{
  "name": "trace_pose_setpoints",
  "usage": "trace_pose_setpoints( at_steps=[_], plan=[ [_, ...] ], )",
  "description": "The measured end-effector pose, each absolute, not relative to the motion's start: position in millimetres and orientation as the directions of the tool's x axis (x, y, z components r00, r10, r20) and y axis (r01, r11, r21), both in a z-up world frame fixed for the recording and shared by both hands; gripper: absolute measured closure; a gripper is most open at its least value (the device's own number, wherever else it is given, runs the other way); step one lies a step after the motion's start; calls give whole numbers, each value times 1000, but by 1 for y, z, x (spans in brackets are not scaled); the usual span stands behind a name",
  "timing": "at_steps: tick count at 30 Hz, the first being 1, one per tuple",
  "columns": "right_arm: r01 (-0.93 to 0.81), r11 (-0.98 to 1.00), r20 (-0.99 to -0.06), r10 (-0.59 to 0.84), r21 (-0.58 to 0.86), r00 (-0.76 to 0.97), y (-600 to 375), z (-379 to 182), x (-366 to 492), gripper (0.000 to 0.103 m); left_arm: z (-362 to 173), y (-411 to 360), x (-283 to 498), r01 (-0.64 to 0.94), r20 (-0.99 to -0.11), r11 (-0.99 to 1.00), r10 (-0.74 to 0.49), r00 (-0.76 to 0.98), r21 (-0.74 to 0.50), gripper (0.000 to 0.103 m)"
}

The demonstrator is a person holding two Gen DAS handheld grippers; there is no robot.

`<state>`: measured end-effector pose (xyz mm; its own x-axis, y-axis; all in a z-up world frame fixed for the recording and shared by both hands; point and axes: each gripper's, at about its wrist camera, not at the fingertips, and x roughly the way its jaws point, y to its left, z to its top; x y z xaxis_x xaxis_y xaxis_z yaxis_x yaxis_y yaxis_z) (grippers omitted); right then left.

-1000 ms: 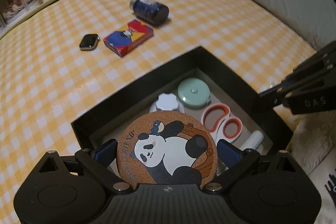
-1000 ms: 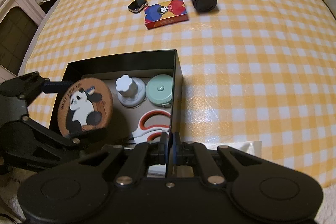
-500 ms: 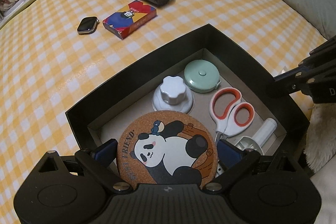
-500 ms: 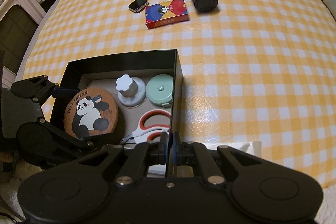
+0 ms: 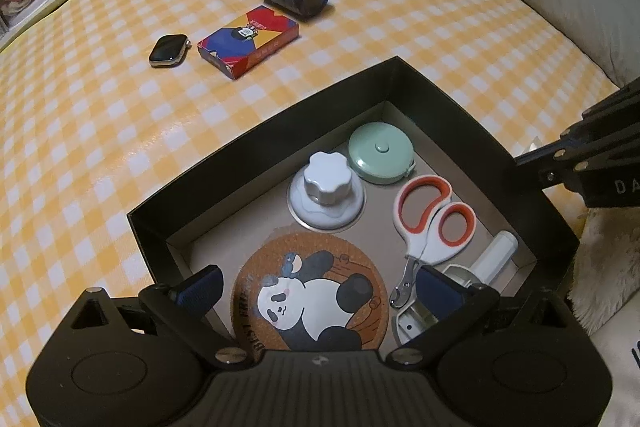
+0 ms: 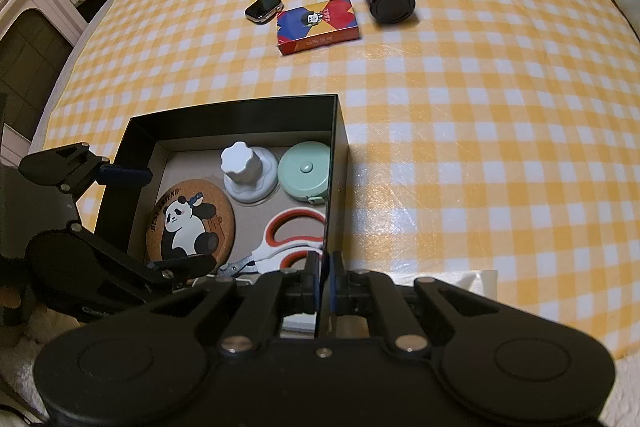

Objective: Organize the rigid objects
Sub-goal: 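Carry the panda coaster into the black box and lower it flat, then move the left tool to the red-blue card box and lower over it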

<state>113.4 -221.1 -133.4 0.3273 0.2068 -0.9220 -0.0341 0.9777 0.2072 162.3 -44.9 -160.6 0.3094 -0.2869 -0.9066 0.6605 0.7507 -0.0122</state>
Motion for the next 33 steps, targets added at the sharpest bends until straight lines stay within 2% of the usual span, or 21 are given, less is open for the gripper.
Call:
trace_pose_setpoints(
  at_steps=[19,33],
  plan=[
    [-33,978,-922,207,208,328,-221,-134,114,98,-130,-42,154,634,-871,771,-344,350,-50,2],
    [-33,978,-923,204,204,327,-221,-133,114,98,-66,-11,169,521,-746,840,-444,497,-153,1]
  ],
)
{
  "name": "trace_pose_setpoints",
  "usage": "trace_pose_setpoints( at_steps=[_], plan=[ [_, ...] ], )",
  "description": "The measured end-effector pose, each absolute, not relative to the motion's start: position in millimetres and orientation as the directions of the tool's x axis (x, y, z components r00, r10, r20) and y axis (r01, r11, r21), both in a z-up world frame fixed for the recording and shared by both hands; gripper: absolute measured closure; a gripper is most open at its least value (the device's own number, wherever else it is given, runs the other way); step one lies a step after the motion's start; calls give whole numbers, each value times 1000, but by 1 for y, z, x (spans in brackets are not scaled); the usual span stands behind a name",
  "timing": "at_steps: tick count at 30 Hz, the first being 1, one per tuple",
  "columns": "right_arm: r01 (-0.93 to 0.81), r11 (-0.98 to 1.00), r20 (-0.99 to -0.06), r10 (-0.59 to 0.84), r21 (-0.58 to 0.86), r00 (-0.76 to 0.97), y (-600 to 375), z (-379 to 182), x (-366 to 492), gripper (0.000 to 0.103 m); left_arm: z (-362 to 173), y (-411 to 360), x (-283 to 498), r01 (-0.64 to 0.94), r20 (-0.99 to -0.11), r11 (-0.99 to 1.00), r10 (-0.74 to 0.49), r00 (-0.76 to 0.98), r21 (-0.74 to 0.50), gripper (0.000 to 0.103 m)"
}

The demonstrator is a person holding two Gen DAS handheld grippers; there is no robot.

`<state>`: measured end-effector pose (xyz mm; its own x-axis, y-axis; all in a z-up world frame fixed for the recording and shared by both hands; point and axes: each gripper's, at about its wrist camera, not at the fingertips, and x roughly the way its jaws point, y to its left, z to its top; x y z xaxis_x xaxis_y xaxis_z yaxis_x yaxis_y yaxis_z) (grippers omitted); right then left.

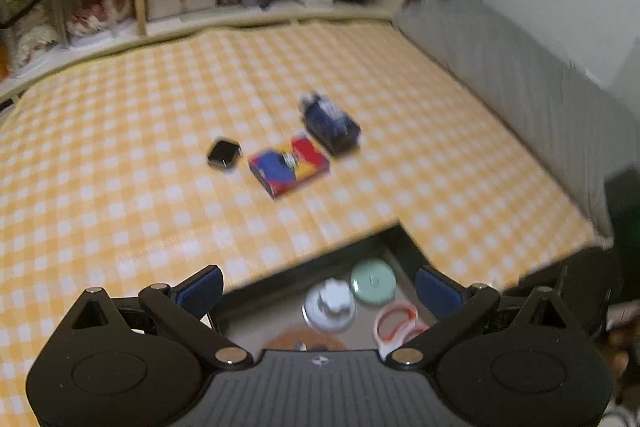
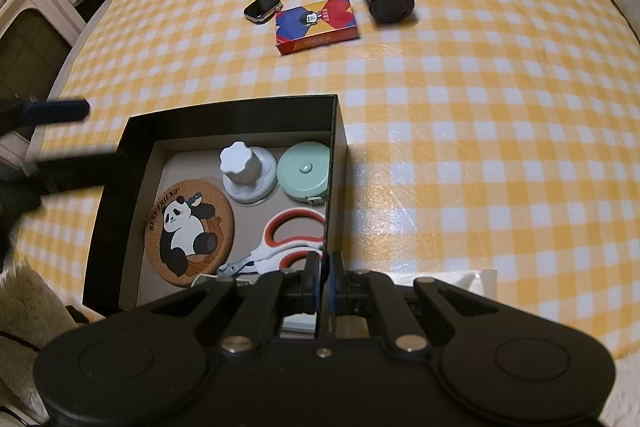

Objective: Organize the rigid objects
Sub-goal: 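Move the left tool to the red-blue card box and lower over it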

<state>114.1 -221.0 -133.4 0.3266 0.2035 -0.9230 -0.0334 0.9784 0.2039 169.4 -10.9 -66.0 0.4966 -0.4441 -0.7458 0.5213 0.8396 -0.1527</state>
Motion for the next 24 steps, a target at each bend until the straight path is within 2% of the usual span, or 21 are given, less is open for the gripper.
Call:
trace_pose_setpoints(
  at_steps=[6,11,14,18,24],
  plan=[
    [-35,979,-923,202,202,328,-221,-134,115,98,-55,-9,205,404,-725,890,-419,547,-210,0],
    [-37,980,-923,197,196,330,-219,-135,116,98,-59,-27,236,311,-733,939,-314,603,-146,0],
    [-38,980,-923,197,195,329,-219,-136,116,97,-68,-46,252,320,-729,940,-303,614,-121,0],
    [-26,976,-921,212,216,326,-221,-137,117,90,-88,-76,273,287,-755,948,-287,589,-136,0],
    [-17,979,-923,198,203,329,-221,-138,115,88,-121,-124,302,254,-794,957,-261,549,-139,0]
  ],
)
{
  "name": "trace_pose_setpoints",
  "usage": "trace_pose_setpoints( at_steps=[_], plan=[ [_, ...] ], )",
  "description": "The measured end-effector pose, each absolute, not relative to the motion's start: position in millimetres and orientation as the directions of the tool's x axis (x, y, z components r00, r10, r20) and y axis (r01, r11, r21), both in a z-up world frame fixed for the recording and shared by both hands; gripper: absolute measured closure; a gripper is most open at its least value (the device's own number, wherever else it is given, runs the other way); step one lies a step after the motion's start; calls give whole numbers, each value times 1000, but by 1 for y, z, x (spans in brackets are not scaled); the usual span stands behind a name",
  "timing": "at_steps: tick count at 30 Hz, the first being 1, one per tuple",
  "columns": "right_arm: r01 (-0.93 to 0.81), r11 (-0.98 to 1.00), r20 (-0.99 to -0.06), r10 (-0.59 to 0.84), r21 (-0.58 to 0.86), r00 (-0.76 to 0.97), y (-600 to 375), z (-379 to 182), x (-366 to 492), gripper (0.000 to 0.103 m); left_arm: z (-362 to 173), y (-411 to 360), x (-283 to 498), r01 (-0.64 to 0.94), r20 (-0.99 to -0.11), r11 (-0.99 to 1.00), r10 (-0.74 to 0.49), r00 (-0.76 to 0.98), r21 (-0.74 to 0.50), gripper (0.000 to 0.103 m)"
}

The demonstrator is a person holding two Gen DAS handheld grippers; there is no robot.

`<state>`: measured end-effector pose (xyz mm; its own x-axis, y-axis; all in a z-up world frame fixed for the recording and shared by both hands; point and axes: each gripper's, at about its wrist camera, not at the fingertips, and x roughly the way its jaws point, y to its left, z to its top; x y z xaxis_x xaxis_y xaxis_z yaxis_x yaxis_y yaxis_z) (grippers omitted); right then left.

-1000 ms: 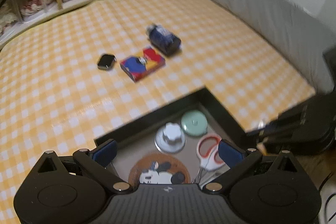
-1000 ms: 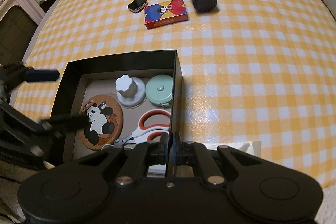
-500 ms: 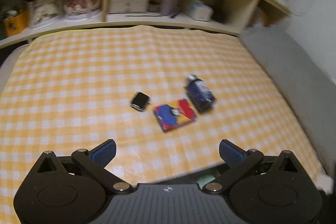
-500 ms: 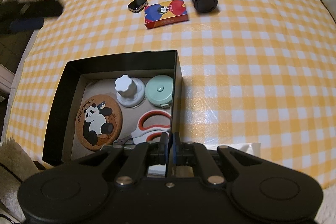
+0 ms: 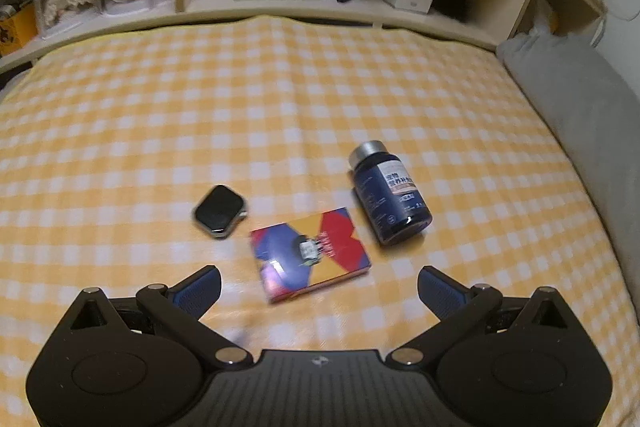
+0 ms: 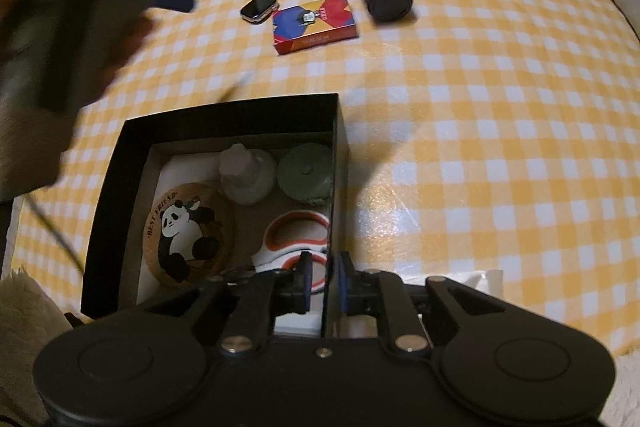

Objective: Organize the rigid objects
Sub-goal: 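Move the left tool to the red-blue card box and lower over it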

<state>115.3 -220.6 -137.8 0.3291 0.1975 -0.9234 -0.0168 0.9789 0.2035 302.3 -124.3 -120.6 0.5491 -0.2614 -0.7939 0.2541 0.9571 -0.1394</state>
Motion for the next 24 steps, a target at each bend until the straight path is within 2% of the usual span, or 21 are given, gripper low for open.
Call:
trace_pose_setpoints(
  at_steps=[6,15,24],
  plan=[
    [19,967,-921,235,253,311,-228,-139,115,89,-146,-150,330,193,-819,976,-193,541,-103,0],
    [22,968,-925,231,248,301,-225,-142,118,89,-181,-161,359,61,-851,996,-89,517,-67,0],
    [20,970,-930,227,243,289,-224,-147,121,88,-201,-157,371,-53,-862,994,-56,505,-96,1]
  ],
)
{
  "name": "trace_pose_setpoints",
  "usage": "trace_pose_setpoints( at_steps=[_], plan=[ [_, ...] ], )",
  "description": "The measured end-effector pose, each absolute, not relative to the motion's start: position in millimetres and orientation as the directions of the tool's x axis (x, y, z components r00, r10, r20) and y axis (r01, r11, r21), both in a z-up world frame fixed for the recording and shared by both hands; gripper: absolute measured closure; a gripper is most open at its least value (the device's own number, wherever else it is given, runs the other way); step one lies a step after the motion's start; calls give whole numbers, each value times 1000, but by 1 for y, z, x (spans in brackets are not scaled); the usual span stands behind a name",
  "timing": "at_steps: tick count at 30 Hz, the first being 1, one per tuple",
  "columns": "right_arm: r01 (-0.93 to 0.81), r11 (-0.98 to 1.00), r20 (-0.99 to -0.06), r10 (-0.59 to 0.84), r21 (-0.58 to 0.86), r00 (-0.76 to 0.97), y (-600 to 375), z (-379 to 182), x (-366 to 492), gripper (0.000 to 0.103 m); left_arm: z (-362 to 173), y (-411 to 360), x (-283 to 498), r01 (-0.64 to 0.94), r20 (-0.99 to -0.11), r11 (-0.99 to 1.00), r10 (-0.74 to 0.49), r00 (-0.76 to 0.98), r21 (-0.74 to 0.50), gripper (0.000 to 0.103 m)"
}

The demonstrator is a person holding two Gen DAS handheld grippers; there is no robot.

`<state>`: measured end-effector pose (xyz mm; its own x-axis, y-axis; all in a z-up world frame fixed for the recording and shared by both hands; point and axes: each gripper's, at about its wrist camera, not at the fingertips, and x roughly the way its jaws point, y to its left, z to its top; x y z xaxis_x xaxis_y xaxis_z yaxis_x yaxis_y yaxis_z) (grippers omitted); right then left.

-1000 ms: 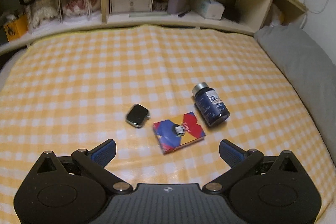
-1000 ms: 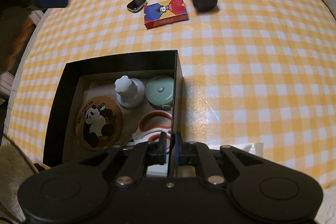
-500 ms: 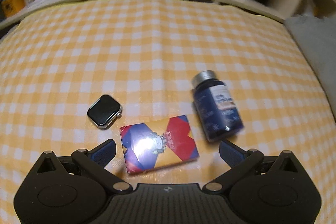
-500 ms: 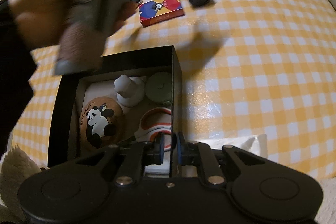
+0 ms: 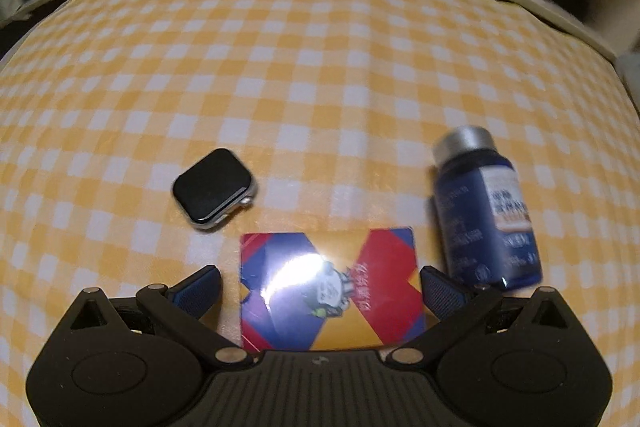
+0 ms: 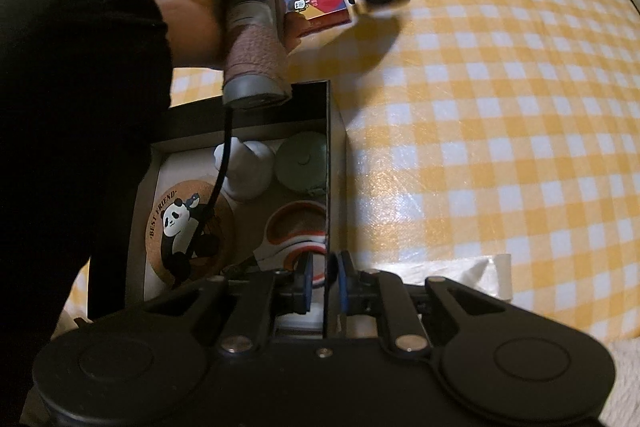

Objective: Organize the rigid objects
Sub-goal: 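Move the left tool to the red-blue card box and lower over it, then close the left tool on the red-blue card box and lift it, then carry the card box into the black box and release it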

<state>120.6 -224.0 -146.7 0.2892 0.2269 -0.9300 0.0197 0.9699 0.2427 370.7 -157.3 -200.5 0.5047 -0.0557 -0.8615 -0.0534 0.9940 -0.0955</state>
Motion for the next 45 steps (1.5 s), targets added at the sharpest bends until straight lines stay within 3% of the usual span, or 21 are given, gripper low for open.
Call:
trace_pose_setpoints(
  at_steps=[5,18,21,36,45],
  plan=[
    [19,970,-931,226,241,287,-224,-147,121,88,-200,-150,369,-62,-851,990,-74,519,-124,12],
    [10,972,-934,223,235,280,-225,-149,121,90,-189,-128,359,-45,-850,990,-93,518,-136,13],
    [10,974,-936,216,228,276,-226,-151,122,95,-174,-118,352,-18,-841,990,-107,531,-138,13],
    [-14,976,-937,213,217,276,-226,-151,124,96,-73,-72,269,218,-743,971,-218,633,-99,13],
    [-25,978,-936,206,208,287,-223,-148,119,96,-37,-31,201,255,-721,960,-259,642,-117,13]
  ],
)
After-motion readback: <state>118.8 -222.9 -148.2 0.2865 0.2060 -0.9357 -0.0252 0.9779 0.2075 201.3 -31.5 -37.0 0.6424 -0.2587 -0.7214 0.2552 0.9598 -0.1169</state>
